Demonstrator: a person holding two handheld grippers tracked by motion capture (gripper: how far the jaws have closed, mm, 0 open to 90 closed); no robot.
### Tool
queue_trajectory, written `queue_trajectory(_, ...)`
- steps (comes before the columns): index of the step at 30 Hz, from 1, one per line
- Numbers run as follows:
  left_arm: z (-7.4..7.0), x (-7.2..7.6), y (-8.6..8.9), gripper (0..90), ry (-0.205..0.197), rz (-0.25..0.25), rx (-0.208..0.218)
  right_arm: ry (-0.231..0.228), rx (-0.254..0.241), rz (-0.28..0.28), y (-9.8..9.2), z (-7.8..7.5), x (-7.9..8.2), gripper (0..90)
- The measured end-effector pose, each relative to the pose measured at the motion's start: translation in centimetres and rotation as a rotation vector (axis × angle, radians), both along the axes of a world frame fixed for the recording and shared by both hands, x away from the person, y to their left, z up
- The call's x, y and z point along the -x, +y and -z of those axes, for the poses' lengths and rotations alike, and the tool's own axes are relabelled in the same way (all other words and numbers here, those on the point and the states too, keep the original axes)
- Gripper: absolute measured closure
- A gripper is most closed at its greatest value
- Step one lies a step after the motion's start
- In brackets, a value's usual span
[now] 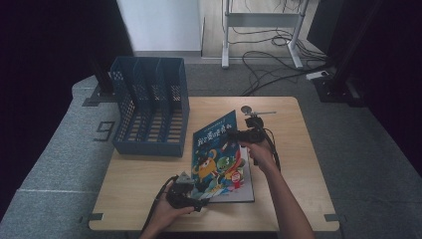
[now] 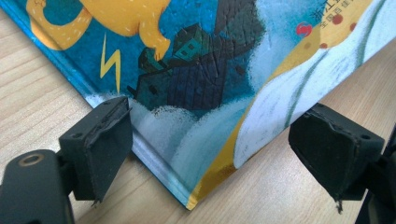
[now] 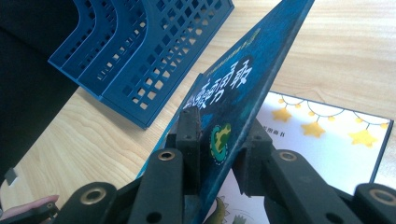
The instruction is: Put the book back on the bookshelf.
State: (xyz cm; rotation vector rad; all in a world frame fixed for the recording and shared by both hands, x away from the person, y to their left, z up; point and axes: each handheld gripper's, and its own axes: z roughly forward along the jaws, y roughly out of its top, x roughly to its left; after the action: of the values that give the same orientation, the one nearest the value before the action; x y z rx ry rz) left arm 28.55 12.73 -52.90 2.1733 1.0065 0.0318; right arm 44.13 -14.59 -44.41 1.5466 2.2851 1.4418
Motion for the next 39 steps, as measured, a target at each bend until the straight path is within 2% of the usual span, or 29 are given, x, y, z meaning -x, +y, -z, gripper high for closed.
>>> queue_trajectory(8,-0.2,-0.5,-0.4,13.5,-0.003,0.004,0.003,-0.079,0.042,0.015,0.1,-1.8,0.9,73.6)
queue_trajectory(19,0.1,-0.8,-0.8,12.2,0.014,-0.023,0.02,-0.118,0.026,0.039,-0.6,-2.5,1.6,74.8)
queue_trajectory(22,0.3,-1.1,-0.9,11.9,0.028,-0.035,0.034,-0.157,0.019,0.048,-0.8,-3.1,2.0,75.2)
queue_trajectory(24,0.4,-1.4,-1.0,12.0,0.028,-0.044,0.033,-0.165,0.018,0.051,-0.9,-3.3,2.1,75.3)
queue_trajectory(25,0.4,-1.5,-1.0,12.0,0.03,-0.046,0.031,-0.187,0.015,0.053,-1.0,-3.7,2.3,75.3)
queue_trajectory(31,0.5,-2.2,-1.0,10.4,0.041,-0.051,0.027,-0.228,0.025,0.047,-1.1,-4.4,2.8,75.3)
queue_trajectory(35,0.5,-2.2,-1.1,10.5,0.034,-0.054,0.018,-0.253,0.017,0.039,-1.1,-4.5,3.0,75.6)
queue_trajectory(39,0.4,-2.0,-1.2,11.4,0.011,-0.064,0.003,-0.255,0.011,0.039,-1.2,-4.4,3.1,75.7)
